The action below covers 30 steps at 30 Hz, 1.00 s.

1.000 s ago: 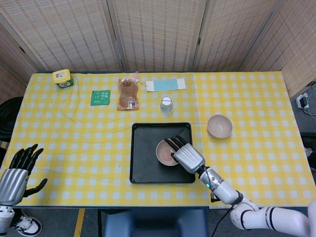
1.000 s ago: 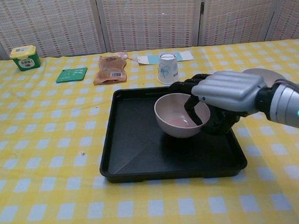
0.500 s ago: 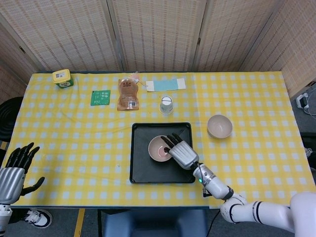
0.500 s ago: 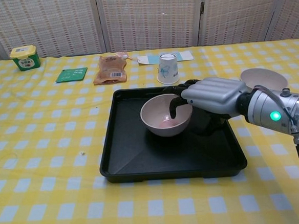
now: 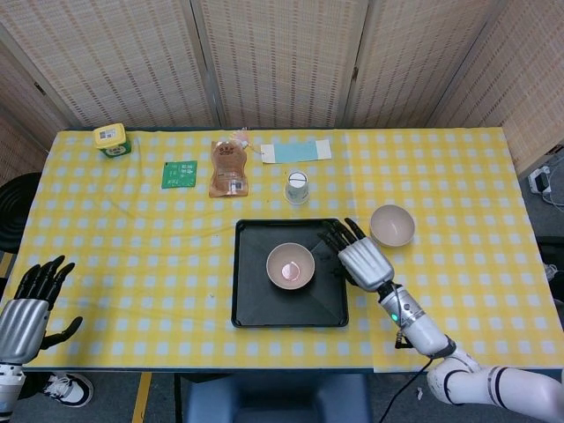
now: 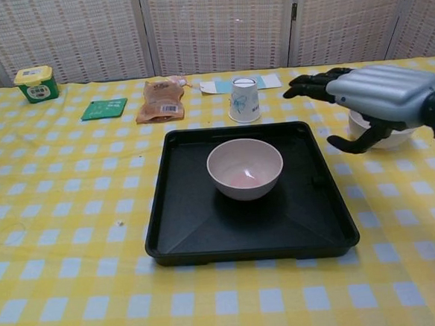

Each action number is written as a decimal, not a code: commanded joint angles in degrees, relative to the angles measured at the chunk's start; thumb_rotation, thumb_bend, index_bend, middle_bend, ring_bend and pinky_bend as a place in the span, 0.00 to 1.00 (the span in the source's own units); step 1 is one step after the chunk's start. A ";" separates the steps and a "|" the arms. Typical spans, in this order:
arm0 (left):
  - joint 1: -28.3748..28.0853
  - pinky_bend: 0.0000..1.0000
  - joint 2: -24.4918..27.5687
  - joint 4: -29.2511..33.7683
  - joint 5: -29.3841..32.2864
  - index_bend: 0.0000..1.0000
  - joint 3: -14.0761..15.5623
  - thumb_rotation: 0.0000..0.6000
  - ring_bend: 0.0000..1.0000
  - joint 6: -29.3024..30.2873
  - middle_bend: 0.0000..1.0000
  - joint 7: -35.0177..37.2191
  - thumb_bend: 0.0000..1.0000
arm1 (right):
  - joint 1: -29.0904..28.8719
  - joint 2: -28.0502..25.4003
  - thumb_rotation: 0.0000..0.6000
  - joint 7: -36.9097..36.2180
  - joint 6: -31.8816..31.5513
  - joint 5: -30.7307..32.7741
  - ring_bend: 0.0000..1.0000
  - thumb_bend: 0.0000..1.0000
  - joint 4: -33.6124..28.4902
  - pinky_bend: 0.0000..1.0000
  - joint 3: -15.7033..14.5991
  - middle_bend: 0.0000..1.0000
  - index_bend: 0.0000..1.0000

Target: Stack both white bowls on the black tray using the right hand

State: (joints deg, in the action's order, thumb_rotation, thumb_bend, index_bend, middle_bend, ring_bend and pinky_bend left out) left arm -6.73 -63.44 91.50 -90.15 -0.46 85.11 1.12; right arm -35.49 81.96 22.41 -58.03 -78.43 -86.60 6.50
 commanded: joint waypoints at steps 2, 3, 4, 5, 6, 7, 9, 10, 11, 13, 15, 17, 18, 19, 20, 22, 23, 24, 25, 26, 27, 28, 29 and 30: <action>-0.07 0.00 -0.12 0.74 0.57 0.00 -0.02 1.00 0.00 -0.59 0.00 -1.11 0.31 | 4.22 -4.19 1.00 -5.89 -3.74 -0.61 0.00 0.52 1.98 0.00 -1.91 0.00 0.08; -0.18 0.00 -0.15 0.83 0.51 0.00 0.07 1.00 0.00 -0.87 0.00 -1.26 0.31 | 5.01 -4.63 1.00 -7.30 -4.33 -0.83 0.00 0.52 3.22 0.00 -2.36 0.00 0.09; -0.25 0.00 -0.16 0.88 0.47 0.00 0.12 1.00 0.00 -1.02 0.00 -1.32 0.31 | 5.34 -4.80 1.00 -8.01 -4.50 -0.92 0.00 0.52 3.84 0.00 -2.59 0.00 0.10; -0.33 0.00 -0.17 1.00 0.37 0.00 0.24 1.00 0.00 -1.25 0.00 -1.46 0.31 | 5.94 -5.06 1.00 -9.47 -4.72 -1.00 0.00 0.52 5.04 0.00 -2.94 0.00 0.12; -0.36 0.00 -0.15 1.08 0.26 0.00 0.31 1.00 0.00 -1.33 0.00 -1.58 0.31 | 6.33 -5.14 1.00 -10.46 -4.82 -0.95 0.00 0.52 5.90 0.00 -3.12 0.00 0.13; -0.36 0.00 -0.12 1.22 0.16 0.00 0.36 1.00 0.00 -1.31 0.00 -1.69 0.31 | 6.74 -5.24 1.00 -11.48 -4.77 -0.91 0.00 0.52 6.92 0.00 -3.40 0.00 0.15; -0.31 0.00 -0.15 1.37 0.09 0.00 0.26 1.00 0.00 -1.02 0.00 -1.84 0.31 | 7.32 -5.19 1.00 -13.05 -4.89 -1.18 0.00 0.52 8.47 0.00 -3.80 0.00 0.16; -0.27 0.00 -0.19 1.38 0.07 0.00 0.22 1.00 0.00 -0.88 0.00 -1.90 0.31 | 7.53 -5.04 1.00 -13.58 -5.05 -1.32 0.00 0.52 9.21 0.00 -3.90 0.00 0.17; -0.26 0.00 -0.26 1.36 0.06 0.00 0.18 1.00 0.00 -0.78 0.00 -1.97 0.31 | 7.70 -4.83 1.00 -14.09 -5.16 -1.40 0.00 0.52 9.99 0.00 -3.94 0.00 0.18; -0.30 0.00 -0.37 1.35 0.06 0.00 0.18 1.00 0.00 -0.85 0.00 -1.91 0.31 | 7.87 -4.11 1.00 -15.44 -4.96 -1.15 0.00 0.52 12.02 0.00 -3.74 0.00 0.22; -0.39 0.00 -0.39 1.35 0.06 0.00 0.23 1.00 0.00 -1.08 0.00 -1.71 0.31 | 7.79 -3.29 1.00 -16.71 -3.88 -0.19 0.00 0.52 13.78 0.00 -3.37 0.00 0.24; -0.48 0.00 -0.45 1.29 0.19 0.00 0.18 1.00 0.00 -1.25 0.00 -2.00 0.31 | 7.50 -2.34 1.00 -18.09 -2.42 0.69 0.00 0.52 15.66 0.00 -3.00 0.00 0.25; -0.48 0.00 -0.50 1.23 0.27 0.00 0.14 1.00 0.00 -1.25 0.00 -2.14 0.31 | 7.32 -1.93 1.00 -18.52 -1.90 0.84 0.00 0.52 16.47 0.00 -2.90 0.00 0.26; -0.46 0.00 -0.59 1.16 0.40 0.00 0.05 1.00 0.00 -1.20 0.00 -2.37 0.31 | 7.12 -1.50 1.00 -18.92 -1.33 0.99 0.00 0.52 17.30 0.00 -2.81 0.00 0.27; -0.43 0.00 -0.74 1.04 0.62 0.00 -0.07 1.00 0.00 -1.12 0.00 -2.85 0.31 | 6.86 -0.89 1.00 -19.44 -0.57 1.30 0.00 0.52 18.40 0.00 -2.62 0.00 0.27; -0.41 0.00 -0.90 0.99 1.03 0.00 -0.22 1.00 0.00 -1.20 0.00 -3.50 0.31 | 6.32 0.29 1.00 -19.94 0.48 1.59 0.00 0.52 20.33 0.00 -2.31 0.00 0.28; -0.45 0.00 -0.92 1.04 1.13 0.00 -0.23 1.00 0.00 -1.32 0.00 -3.53 0.31 | 6.14 0.85 1.00 -19.91 0.68 1.59 0.00 0.52 21.18 0.00 -2.21 0.00 0.29; -0.50 0.00 -0.92 1.10 1.22 0.00 -0.24 1.00 0.00 -1.45 0.00 -3.41 0.31 | 5.91 1.64 1.00 -19.72 0.73 1.41 0.00 0.52 22.32 0.00 -2.15 0.00 0.29; -0.53 0.00 -0.90 1.09 1.23 0.00 -0.25 1.00 0.00 -1.51 0.00 -3.33 0.31 | 5.77 2.24 1.00 -19.68 0.78 1.33 0.00 0.52 23.11 0.00 -2.09 0.00 0.30; -0.56 0.00 -0.92 1.05 1.23 0.00 -0.27 1.00 0.00 -1.53 0.00 -3.36 0.31 | 5.64 2.82 1.00 -19.76 0.84 1.28 0.00 0.52 23.77 0.00 -2.00 0.00 0.30; -0.57 0.00 -1.00 0.95 1.26 0.00 -0.32 1.00 0.00 -1.48 0.00 -3.53 0.31 | 5.48 3.36 1.00 -19.88 0.93 1.17 0.00 0.52 24.41 0.00 -1.94 0.00 0.31; -0.56 0.00 -1.15 0.79 1.33 0.00 -0.38 1.00 0.00 -1.42 0.00 -3.92 0.31 | 5.24 4.01 1.00 -20.00 1.14 1.05 0.00 0.52 25.26 0.00 -1.87 0.00 0.32; -0.57 0.00 -1.24 0.72 1.42 0.00 -0.40 1.00 0.00 -1.47 0.00 -4.19 0.31 | 5.07 4.49 1.00 -20.02 1.28 1.05 0.00 0.52 25.91 0.00 -1.76 0.00 0.32; -0.60 0.00 -1.30 0.70 1.54 0.00 -0.42 1.00 0.00 -1.58 0.00 -4.37 0.31 | 4.92 5.01 1.00 -19.92 1.35 1.17 0.00 0.52 26.59 0.00 -1.57 0.00 0.33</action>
State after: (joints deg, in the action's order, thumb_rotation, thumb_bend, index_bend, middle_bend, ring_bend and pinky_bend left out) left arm -7.31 -64.66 92.27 -88.68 -0.85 83.57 -3.15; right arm -30.18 86.19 2.55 -56.98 -77.26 -60.86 4.64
